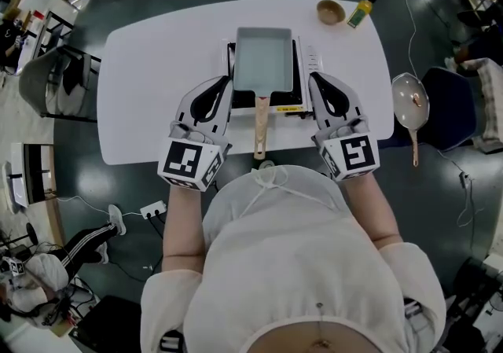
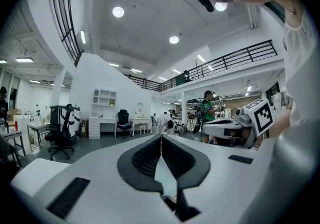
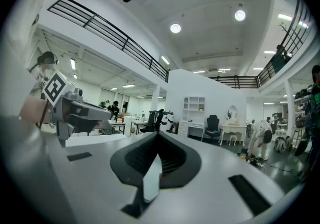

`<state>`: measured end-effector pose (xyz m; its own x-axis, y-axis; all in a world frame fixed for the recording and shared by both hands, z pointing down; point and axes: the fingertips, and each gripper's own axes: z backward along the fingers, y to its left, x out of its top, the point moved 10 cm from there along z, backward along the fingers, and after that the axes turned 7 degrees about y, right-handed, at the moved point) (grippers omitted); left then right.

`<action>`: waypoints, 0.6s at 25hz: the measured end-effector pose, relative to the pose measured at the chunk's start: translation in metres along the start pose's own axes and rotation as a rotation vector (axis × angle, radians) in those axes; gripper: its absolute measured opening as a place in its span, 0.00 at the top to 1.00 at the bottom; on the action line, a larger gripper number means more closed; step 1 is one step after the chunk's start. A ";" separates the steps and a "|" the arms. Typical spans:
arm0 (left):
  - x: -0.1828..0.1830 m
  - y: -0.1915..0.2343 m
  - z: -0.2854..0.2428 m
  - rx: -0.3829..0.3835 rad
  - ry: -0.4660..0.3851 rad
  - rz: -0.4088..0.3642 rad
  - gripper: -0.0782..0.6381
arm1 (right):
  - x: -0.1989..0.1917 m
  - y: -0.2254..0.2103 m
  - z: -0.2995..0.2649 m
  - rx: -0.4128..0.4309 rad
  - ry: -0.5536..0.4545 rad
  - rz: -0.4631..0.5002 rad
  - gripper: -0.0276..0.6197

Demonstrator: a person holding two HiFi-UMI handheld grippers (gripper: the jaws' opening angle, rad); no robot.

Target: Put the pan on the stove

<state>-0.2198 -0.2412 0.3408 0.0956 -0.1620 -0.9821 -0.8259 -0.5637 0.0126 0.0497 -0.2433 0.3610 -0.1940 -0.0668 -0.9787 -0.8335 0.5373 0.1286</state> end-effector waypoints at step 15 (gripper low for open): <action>-0.004 0.003 0.001 0.009 0.000 0.006 0.86 | -0.002 -0.001 -0.005 -0.013 -0.003 0.012 0.95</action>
<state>-0.2230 -0.2413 0.3445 0.0913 -0.1655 -0.9820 -0.8311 -0.5559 0.0165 0.0485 -0.2479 0.3635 -0.2030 -0.0578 -0.9775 -0.8377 0.5272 0.1428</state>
